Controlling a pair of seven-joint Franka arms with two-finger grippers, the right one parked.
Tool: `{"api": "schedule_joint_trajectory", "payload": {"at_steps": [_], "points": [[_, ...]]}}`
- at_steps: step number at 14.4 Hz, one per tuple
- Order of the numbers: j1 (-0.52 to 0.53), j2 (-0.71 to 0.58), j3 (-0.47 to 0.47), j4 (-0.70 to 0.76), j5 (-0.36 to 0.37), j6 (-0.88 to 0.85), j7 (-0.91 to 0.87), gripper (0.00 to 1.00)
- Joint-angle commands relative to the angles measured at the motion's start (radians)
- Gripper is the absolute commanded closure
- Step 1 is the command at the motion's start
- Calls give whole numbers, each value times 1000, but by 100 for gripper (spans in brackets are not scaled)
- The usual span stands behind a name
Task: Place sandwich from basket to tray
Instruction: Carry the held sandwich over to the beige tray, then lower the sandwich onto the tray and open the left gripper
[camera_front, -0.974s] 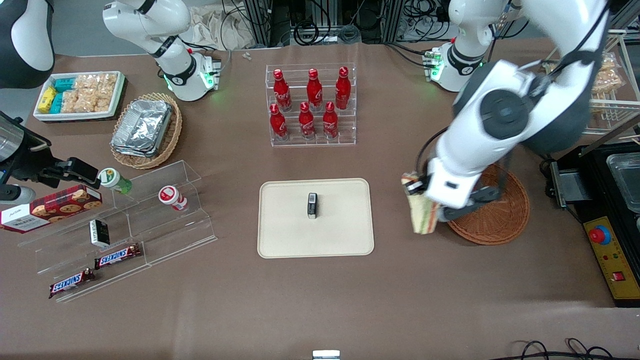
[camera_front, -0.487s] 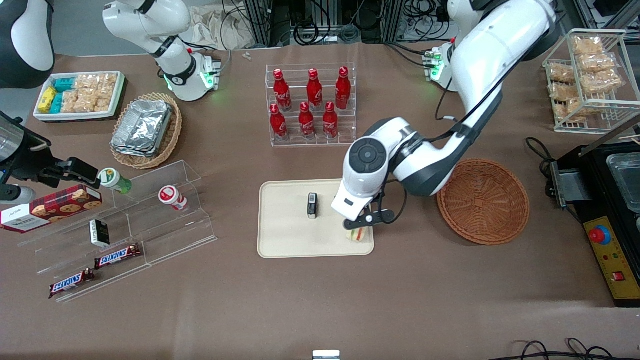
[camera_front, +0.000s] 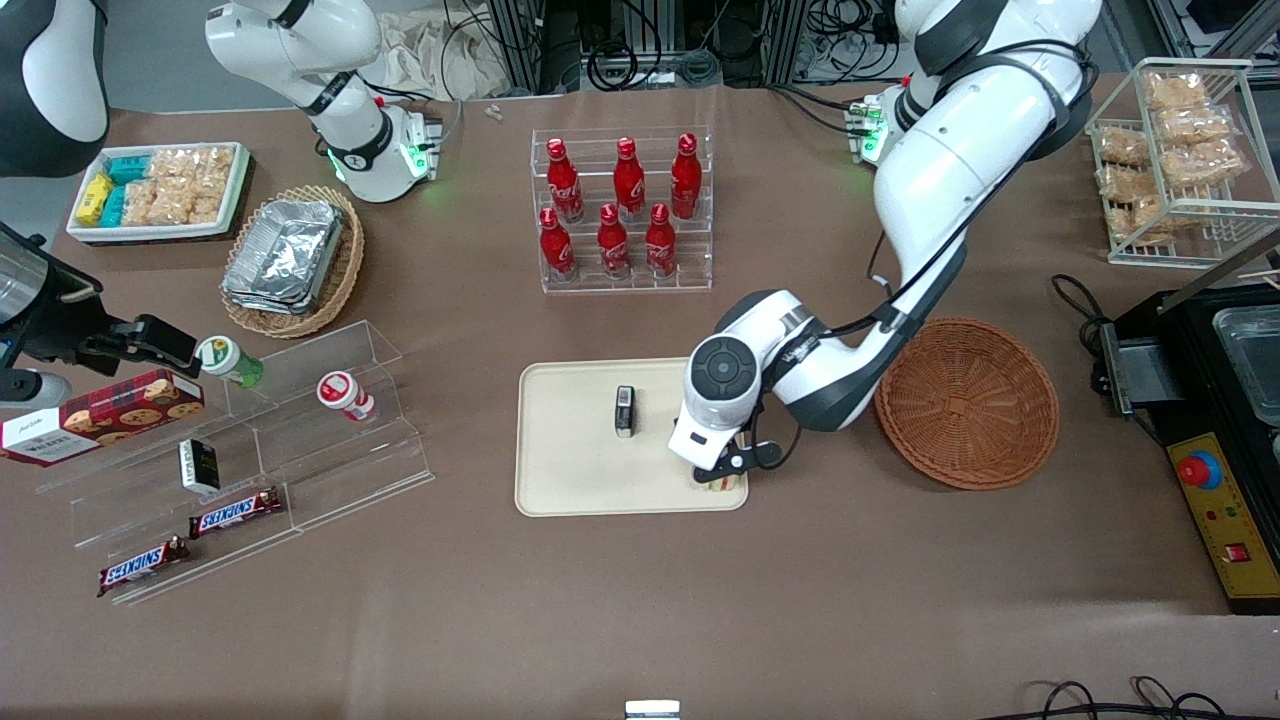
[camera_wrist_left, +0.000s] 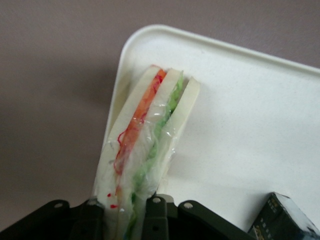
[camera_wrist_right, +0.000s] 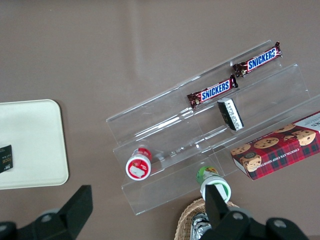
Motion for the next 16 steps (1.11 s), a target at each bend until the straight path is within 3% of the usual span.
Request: {"api": "schedule_joint_trajectory", "payload": {"at_steps": [1, 5, 6, 7, 13, 16], "points": [[-29, 22, 12, 39, 13, 4, -54, 100], [-37, 14, 11, 35, 15, 1, -85, 100], [-37, 14, 12, 35, 19, 3, -91, 66], [-37, 16, 12, 33, 22, 3, -89, 1], [-31, -98, 12, 38, 15, -100, -88, 0], [44, -217, 4, 35, 1, -182, -73, 0]]}}
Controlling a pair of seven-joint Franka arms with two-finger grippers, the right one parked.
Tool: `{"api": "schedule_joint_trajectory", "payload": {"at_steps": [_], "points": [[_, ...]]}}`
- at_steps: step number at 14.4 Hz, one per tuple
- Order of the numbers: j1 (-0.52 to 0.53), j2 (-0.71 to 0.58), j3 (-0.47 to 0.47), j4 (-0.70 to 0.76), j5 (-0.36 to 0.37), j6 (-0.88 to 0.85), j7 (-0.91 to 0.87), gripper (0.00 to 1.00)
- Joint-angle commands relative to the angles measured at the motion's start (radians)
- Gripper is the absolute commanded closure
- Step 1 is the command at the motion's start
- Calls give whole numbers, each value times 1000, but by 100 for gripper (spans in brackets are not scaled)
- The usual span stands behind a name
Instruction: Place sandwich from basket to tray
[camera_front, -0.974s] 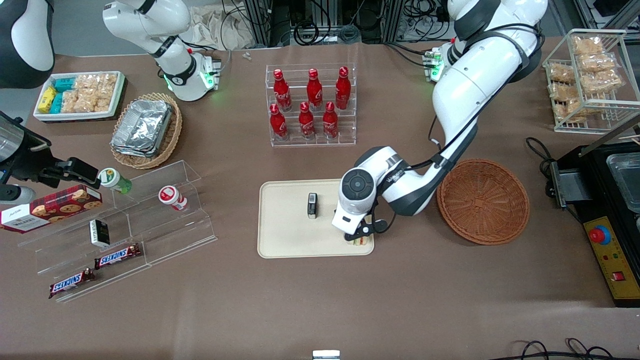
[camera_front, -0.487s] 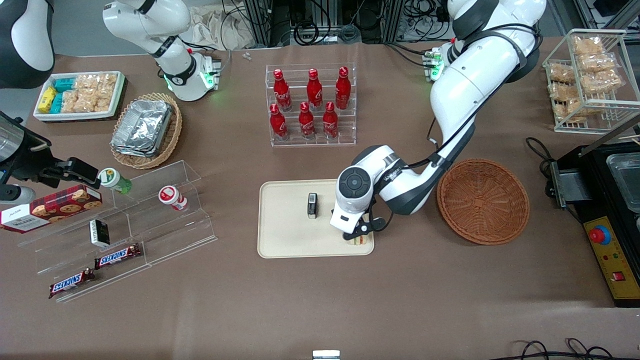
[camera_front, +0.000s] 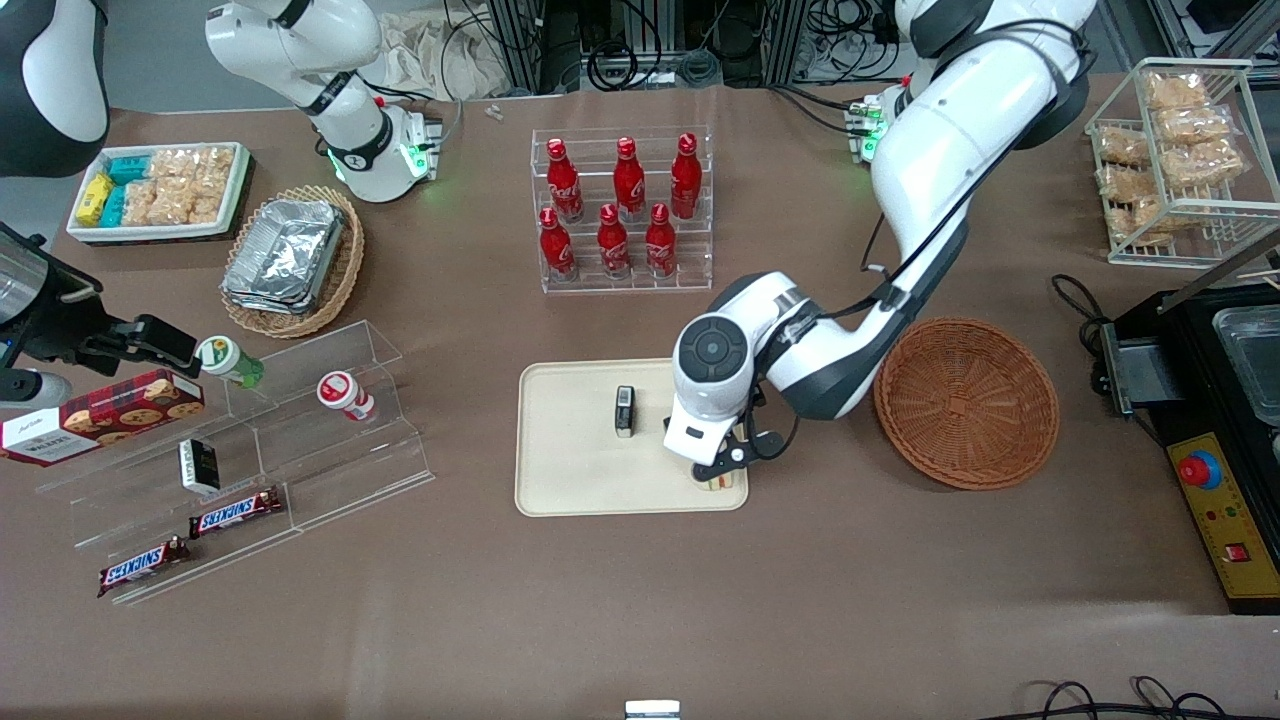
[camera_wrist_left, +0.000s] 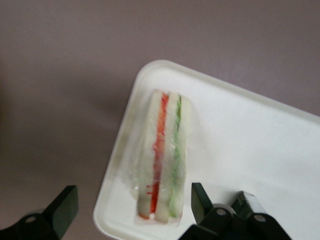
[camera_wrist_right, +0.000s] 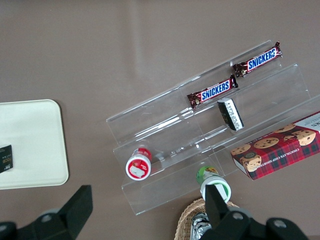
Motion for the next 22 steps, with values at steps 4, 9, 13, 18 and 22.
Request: {"api": "schedule_joint_trajectory", "payload": {"at_steps": [4, 9, 13, 18, 22], "points": [[175, -271, -3, -37, -15, -203, 199, 0], [414, -528, -18, -256, -213, -124, 470, 0], [589, -730, -15, -485, -390, 9, 764, 0], [692, -869, -5, -623, -470, 23, 970, 0], [698, -761, 54, -478, -470, -86, 987, 0]]}}
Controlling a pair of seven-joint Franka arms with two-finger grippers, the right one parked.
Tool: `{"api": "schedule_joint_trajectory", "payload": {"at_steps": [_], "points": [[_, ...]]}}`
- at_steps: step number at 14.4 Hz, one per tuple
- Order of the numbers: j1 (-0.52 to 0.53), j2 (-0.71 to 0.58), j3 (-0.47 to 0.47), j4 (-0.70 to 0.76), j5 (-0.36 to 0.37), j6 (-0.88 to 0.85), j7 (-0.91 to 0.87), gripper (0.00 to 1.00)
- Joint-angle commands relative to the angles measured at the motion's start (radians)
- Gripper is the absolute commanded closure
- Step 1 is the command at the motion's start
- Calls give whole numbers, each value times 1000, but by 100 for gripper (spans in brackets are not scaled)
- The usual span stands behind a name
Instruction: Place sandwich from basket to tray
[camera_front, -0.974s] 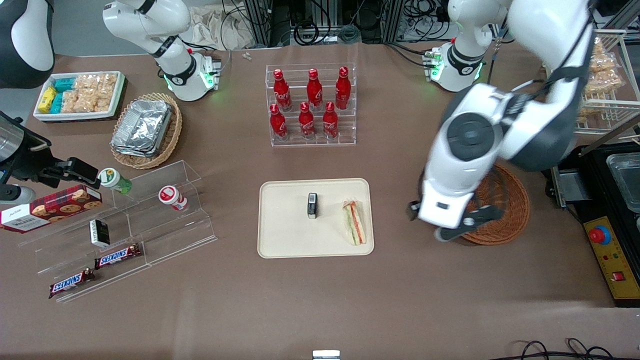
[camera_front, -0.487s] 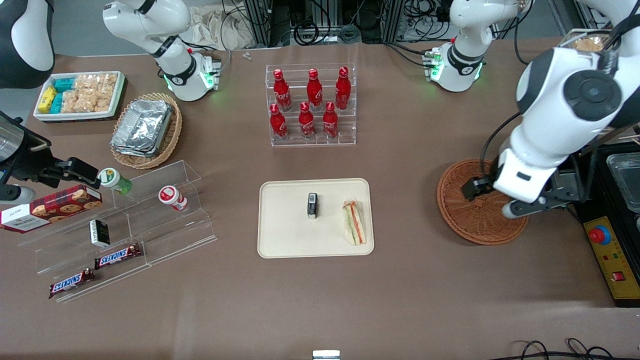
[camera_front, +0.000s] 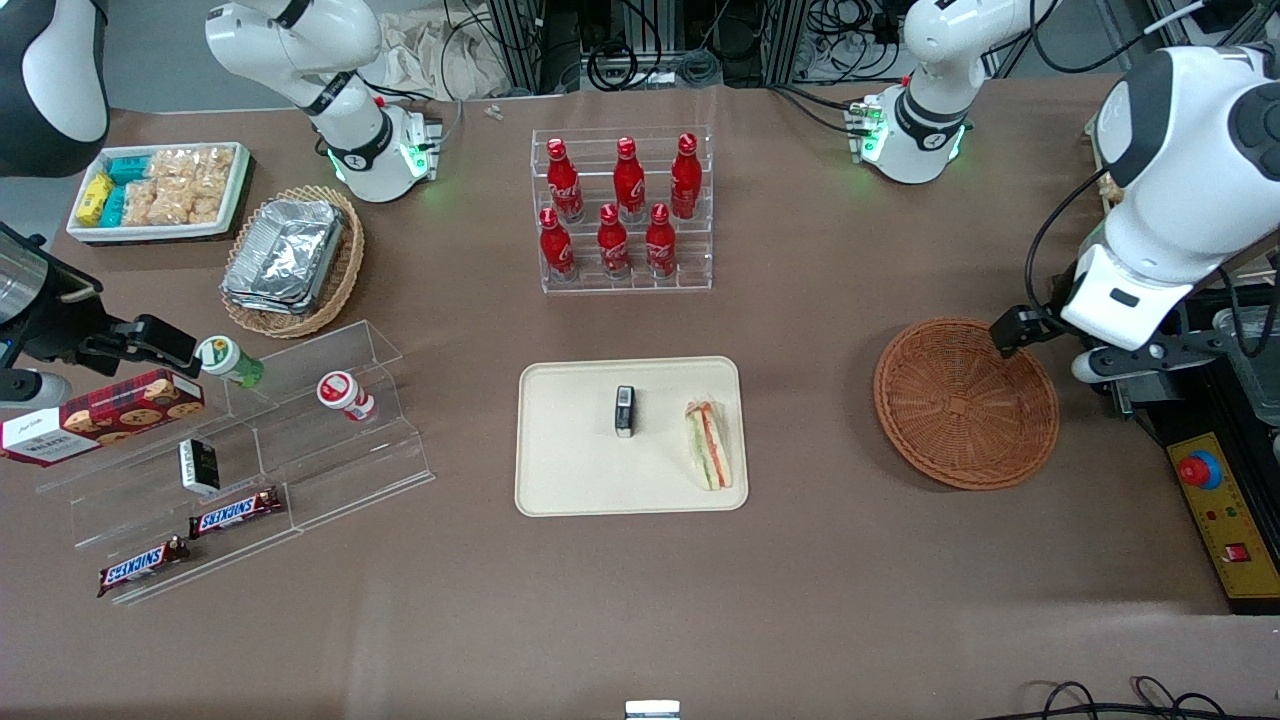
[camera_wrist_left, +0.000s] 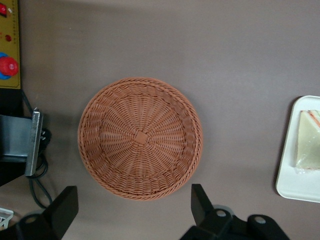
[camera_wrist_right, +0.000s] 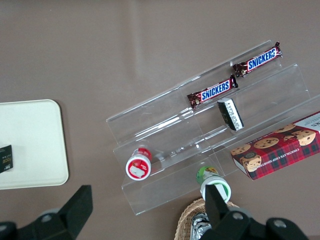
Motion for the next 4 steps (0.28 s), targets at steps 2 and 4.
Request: {"api": "schedule_joint_trajectory", "payload": {"at_steps": [2, 4], "points": [[16, 151, 34, 214, -7, -174, 24, 0], [22, 186, 34, 260, -2, -205, 25, 0]]}}
